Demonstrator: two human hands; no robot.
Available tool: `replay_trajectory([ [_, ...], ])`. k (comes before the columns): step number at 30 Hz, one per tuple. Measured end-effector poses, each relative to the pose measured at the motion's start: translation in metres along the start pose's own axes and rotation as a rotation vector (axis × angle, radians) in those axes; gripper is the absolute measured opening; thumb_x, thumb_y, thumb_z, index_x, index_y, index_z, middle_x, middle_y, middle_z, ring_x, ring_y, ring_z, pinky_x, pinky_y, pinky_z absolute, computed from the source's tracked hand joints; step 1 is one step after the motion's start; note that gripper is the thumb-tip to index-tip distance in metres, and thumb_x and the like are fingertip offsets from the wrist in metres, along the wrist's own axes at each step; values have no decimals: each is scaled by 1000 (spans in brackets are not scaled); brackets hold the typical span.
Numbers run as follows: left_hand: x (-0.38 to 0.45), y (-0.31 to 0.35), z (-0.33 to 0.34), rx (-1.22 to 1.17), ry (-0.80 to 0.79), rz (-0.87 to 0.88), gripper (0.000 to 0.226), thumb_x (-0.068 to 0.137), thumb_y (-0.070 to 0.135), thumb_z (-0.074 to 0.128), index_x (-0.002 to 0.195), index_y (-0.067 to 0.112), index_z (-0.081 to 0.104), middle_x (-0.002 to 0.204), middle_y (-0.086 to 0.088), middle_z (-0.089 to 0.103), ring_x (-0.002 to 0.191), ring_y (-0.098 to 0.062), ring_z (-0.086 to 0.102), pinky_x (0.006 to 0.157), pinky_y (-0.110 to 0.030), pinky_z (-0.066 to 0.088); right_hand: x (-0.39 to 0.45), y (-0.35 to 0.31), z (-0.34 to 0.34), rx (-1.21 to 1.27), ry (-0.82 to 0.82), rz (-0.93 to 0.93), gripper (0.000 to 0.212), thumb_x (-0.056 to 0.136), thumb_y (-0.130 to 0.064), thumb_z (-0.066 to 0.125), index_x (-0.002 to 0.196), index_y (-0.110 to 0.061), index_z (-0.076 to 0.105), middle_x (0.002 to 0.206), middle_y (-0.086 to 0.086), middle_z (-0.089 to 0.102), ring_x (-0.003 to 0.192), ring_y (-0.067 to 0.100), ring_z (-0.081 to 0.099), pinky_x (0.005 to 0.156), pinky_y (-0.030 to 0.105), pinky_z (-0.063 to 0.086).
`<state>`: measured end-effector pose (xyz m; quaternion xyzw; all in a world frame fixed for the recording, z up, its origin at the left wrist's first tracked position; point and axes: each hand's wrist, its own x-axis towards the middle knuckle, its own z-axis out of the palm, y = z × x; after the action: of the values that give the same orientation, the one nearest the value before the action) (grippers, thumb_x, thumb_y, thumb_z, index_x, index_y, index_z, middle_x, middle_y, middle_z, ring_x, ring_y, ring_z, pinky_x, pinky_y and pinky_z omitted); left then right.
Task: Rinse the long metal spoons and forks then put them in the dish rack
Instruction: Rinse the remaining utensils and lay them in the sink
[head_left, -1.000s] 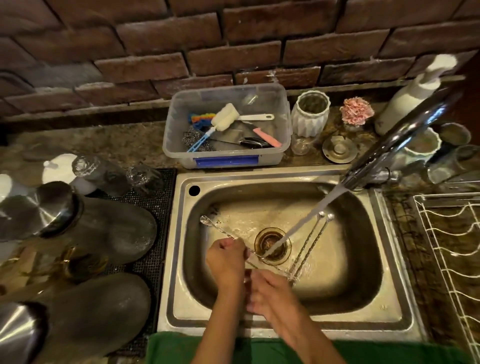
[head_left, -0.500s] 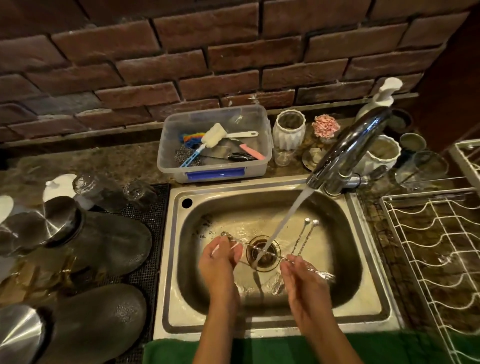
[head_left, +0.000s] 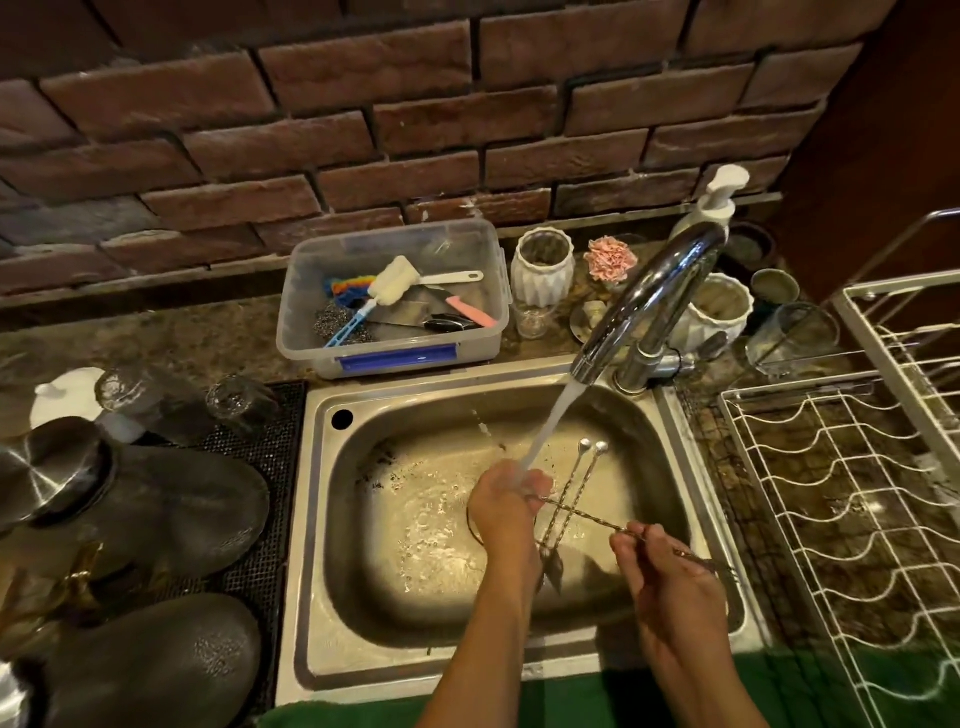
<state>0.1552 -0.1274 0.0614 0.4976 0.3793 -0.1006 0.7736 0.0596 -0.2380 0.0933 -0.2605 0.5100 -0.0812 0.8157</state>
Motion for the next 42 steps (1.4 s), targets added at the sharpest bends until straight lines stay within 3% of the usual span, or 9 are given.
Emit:
replay_trajectory([
  [7,5,0,-3,-140,146,-47,28,104,22,51,89,1,62,76,-19,69,50,-18,66,48,-24,54,-7,13,4,-66,-26,-5,20,97,-8,58,99,10,65,81,20,77,83,27,76,64,25,63],
  [9,4,1,-2,-169,99,-83,8,99,7,57,105,4,62,92,-20,71,60,-19,71,55,-24,58,-9,14,5,-62,-19,-10,21,98,-9,57,101,11,65,82,21,77,83,27,76,65,26,63],
  [12,1,-2,0,-167,51,-78,49,92,-13,55,131,16,48,115,-22,65,84,-27,74,61,-22,59,-10,13,6,-51,-14,-22,21,98,-8,57,101,11,64,82,21,77,78,26,77,66,26,63],
  [19,0,-1,1,-298,86,-107,11,102,1,49,106,-1,60,81,-25,75,65,-30,75,60,-29,62,-9,11,5,-71,-51,-49,23,97,-10,58,103,11,65,84,21,77,79,26,78,64,24,62],
  [23,-1,1,-1,-360,94,-149,23,103,18,52,101,-4,60,84,-24,72,66,-28,75,59,-34,62,-3,7,-1,-56,-53,-46,24,97,-11,58,103,11,64,86,22,77,79,26,78,62,23,61],
  [28,-2,6,3,-447,45,-249,36,94,-12,58,124,7,52,112,-34,64,96,-35,73,88,-37,60,4,2,-4,-66,-64,-40,23,97,-10,57,104,11,64,86,20,78,82,26,77,64,24,62],
  [34,-7,-1,-6,-373,46,-206,32,102,29,53,120,3,55,104,-28,73,89,-37,76,58,-31,63,7,-7,-6,-53,-86,-34,21,97,-8,55,99,12,64,91,23,75,80,26,77,61,22,61],
  [39,-10,-1,1,-346,3,-211,30,88,-4,69,116,-8,61,111,-32,70,103,-40,72,84,-40,62,8,-1,2,-107,-118,-57,20,98,-8,54,96,9,65,85,20,75,78,24,76,62,23,61],
  [42,-21,-5,-2,-202,-95,-219,11,96,1,60,93,-5,69,98,-26,76,100,-37,74,79,-36,62,9,2,13,-165,-144,-47,20,100,-6,51,93,8,65,79,18,75,80,26,73,69,26,63],
])
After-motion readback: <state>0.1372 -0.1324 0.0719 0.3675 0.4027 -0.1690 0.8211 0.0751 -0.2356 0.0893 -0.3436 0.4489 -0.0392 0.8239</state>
